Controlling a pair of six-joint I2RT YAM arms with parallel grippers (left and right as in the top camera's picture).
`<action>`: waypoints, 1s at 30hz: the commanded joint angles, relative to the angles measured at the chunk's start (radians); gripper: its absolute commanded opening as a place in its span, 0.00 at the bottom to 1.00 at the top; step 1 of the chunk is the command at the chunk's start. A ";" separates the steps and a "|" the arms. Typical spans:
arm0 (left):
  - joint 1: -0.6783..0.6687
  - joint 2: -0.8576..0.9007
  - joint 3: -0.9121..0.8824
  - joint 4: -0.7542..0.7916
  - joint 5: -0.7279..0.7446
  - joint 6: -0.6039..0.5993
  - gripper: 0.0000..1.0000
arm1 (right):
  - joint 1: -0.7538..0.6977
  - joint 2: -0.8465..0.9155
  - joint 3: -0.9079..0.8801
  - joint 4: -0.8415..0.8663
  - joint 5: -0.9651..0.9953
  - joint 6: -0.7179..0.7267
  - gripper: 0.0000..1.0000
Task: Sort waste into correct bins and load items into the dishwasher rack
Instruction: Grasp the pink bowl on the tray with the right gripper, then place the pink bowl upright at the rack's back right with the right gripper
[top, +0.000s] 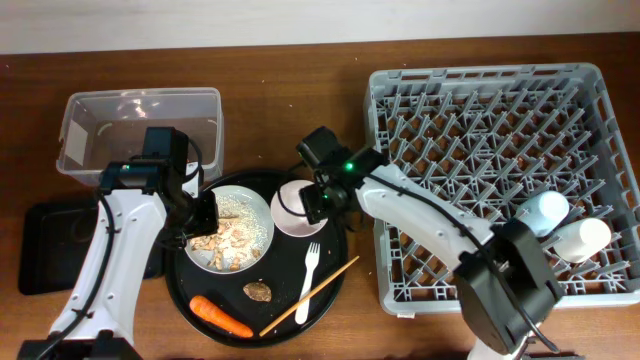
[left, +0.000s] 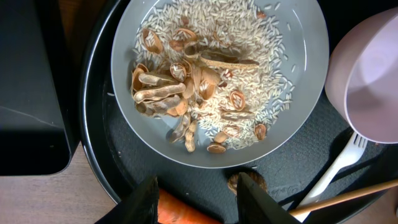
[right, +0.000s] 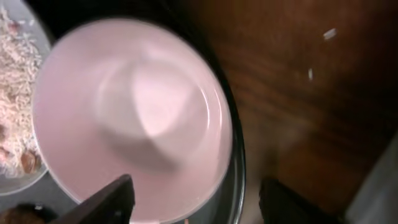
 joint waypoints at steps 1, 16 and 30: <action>0.008 0.000 0.003 -0.002 -0.010 -0.014 0.40 | 0.002 0.028 0.002 0.043 0.031 0.052 0.54; 0.008 0.000 0.003 -0.002 -0.010 -0.013 0.40 | -0.015 0.086 0.049 0.018 0.080 0.088 0.04; 0.008 0.000 0.003 -0.003 -0.006 -0.013 0.41 | -0.424 -0.277 0.337 -0.443 1.152 0.085 0.04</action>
